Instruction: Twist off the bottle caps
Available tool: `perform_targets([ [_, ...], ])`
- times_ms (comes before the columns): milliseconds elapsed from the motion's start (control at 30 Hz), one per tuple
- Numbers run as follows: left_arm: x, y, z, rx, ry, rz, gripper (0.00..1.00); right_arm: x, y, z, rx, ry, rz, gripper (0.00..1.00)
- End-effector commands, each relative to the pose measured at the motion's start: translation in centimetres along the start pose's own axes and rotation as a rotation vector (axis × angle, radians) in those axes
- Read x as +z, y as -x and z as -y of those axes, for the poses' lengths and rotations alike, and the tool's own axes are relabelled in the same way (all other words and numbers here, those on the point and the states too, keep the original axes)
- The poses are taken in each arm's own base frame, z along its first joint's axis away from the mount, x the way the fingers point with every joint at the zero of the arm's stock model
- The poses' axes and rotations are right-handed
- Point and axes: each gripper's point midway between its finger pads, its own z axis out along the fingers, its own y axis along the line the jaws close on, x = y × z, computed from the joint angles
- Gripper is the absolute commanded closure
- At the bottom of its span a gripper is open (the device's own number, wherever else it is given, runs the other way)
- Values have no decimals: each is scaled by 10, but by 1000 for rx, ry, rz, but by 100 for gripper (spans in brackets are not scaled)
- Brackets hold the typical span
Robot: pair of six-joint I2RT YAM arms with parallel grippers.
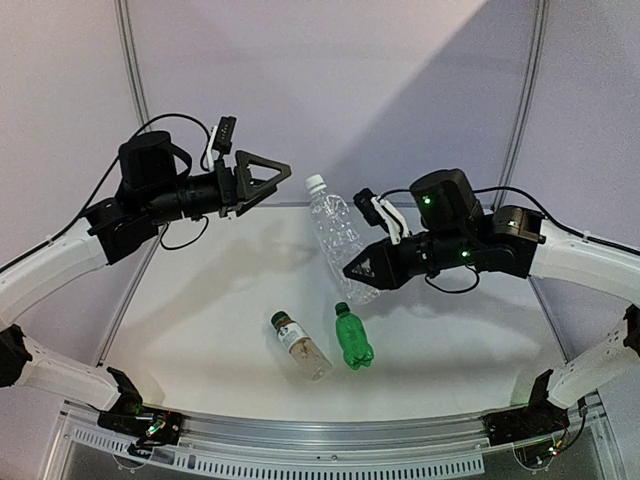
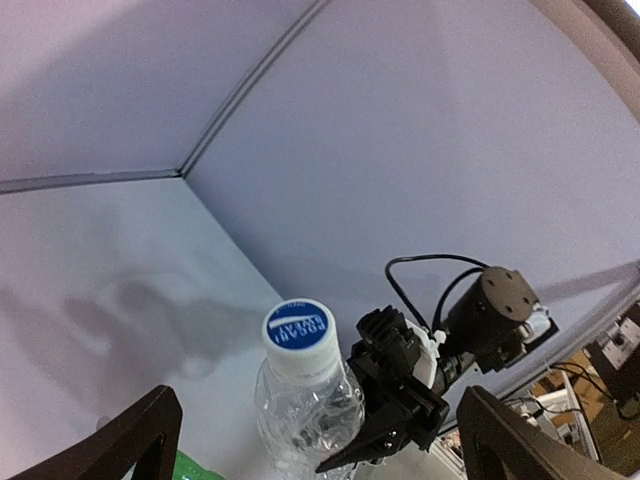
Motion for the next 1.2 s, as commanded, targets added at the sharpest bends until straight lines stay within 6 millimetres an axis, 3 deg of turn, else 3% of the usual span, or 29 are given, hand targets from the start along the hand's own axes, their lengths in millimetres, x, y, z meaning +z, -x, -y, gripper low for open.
perform_targets([
  [0, 1, 9, 42, 106, -205, -14, 1, -21, 19, -62, -39, 333, 58, 100],
  [233, 13, 12, 55, 99, -296, -40, 7, -25, 17, -74, -60, 405, 53, 100],
  [333, 16, 15, 57, 100, -305, -41, 16, -25, 17, -75, -58, 411, 52, 100],
  [400, 18, 15, 57, 98, -306, -47, 25, -24, 16, -75, -55, 411, 49, 100],
  [600, 24, 7, 50, 80, -282, -79, 72, -23, 17, -73, -49, 400, 50, 100],
  [700, 31, 2, 43, 57, -243, -97, 85, -22, 19, -68, -39, 368, 55, 100],
  [867, 50, -8, 18, -15, -97, -111, 88, -8, 26, -22, 13, 91, 86, 100],
  [1033, 61, -20, -52, -232, 302, -74, 91, -4, 24, 57, 50, -390, 42, 100],
  [1100, 62, -24, -74, -331, 420, -57, 91, -11, 29, 79, 31, -564, 35, 100],
  [1167, 68, -28, -86, -405, 472, -49, 93, -10, 29, 88, 14, -664, 8, 100],
])
